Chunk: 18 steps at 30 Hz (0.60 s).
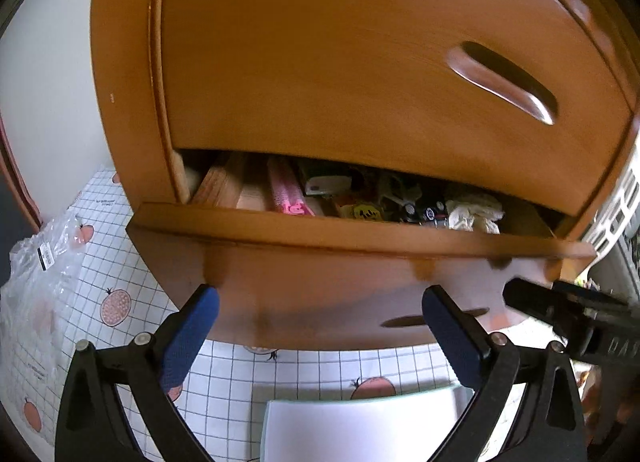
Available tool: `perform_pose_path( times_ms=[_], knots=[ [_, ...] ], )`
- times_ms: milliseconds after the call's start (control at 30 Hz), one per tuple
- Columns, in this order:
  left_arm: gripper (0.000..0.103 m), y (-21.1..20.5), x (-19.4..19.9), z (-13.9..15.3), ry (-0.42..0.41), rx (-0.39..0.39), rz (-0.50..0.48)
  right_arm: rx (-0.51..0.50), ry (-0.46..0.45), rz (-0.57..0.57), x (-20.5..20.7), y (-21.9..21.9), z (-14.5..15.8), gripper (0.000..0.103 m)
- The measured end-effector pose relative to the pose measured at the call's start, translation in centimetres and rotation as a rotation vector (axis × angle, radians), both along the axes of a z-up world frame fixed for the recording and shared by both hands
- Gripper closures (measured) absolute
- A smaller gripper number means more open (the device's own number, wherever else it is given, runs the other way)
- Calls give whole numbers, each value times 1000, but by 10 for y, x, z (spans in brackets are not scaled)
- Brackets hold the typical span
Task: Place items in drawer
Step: 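Push the drawer front shut with both tools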
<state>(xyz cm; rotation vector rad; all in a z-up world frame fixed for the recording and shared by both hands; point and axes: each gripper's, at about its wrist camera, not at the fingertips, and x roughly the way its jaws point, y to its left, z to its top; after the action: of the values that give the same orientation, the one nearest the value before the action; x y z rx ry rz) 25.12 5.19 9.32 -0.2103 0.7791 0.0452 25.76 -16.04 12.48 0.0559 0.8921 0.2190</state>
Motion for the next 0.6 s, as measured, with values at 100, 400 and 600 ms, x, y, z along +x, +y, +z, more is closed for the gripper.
perform_pose_path(
  times_ms=[100, 400, 600],
  knots=[
    [0, -2, 1, -2, 1, -15, 9, -7, 8, 7, -1, 2, -4, 0],
    [0, -9, 2, -5, 6, -2, 9, 0, 10, 12, 4, 7, -11, 0],
    [0, -15, 0, -4, 15, 13, 8, -5, 10, 13, 4, 9, -12, 0]
  ],
)
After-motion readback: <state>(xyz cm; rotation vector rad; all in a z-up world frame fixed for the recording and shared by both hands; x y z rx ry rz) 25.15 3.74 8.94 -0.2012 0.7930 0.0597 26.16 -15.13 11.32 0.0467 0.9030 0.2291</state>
